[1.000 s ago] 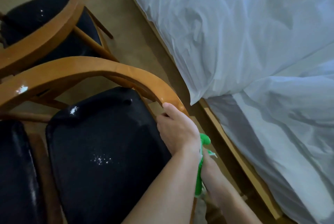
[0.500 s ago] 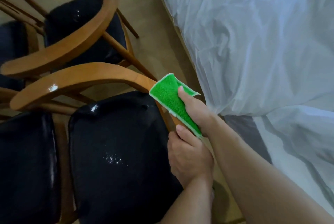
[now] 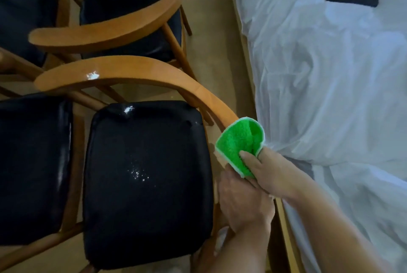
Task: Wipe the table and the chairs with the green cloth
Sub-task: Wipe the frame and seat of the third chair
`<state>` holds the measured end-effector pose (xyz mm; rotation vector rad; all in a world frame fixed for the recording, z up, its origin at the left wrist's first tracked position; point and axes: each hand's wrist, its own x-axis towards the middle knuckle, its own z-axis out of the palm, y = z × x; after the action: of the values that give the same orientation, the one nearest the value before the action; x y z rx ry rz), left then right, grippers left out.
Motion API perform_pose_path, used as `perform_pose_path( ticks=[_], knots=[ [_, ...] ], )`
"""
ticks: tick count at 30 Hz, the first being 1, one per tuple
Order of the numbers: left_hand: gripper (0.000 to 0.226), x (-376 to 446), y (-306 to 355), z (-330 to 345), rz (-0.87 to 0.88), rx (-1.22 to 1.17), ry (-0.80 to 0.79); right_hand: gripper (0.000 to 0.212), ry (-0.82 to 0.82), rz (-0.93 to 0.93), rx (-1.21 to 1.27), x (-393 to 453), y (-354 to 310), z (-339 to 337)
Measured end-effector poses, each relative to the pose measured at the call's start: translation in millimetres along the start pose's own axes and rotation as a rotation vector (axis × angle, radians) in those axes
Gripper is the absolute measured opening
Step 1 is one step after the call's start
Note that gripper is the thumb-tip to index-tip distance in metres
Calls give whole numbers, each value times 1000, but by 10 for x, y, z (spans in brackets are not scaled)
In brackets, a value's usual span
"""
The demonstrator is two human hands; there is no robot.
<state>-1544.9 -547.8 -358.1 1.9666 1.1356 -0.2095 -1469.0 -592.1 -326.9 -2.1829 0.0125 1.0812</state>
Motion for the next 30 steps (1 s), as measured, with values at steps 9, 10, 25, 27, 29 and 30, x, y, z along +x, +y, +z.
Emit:
perform_pose_path(
  ticks=[9, 10, 25, 27, 29, 30],
  knots=[
    [89, 0, 52, -36, 109, 80, 57, 48, 117, -37, -463, 991, -735, -55],
    [87, 1, 49, -21, 103, 99, 71, 50, 108, -29, -438, 1100, -804, -57],
    [28, -81, 39, 15, 61, 173, 84, 46, 202, -90, -327, 262, -141, 26],
    [37, -92, 41, 13, 66, 174, 99, 43, 144, -50, -307, 290, -177, -20],
    [47, -93, 52, 0, 69, 144, 133, 42, 144, -33, -314, 353, -249, -27],
    [47, -89, 57, -5, 64, 134, 144, 41, 153, -30, -314, 378, -262, -17]
  ],
)
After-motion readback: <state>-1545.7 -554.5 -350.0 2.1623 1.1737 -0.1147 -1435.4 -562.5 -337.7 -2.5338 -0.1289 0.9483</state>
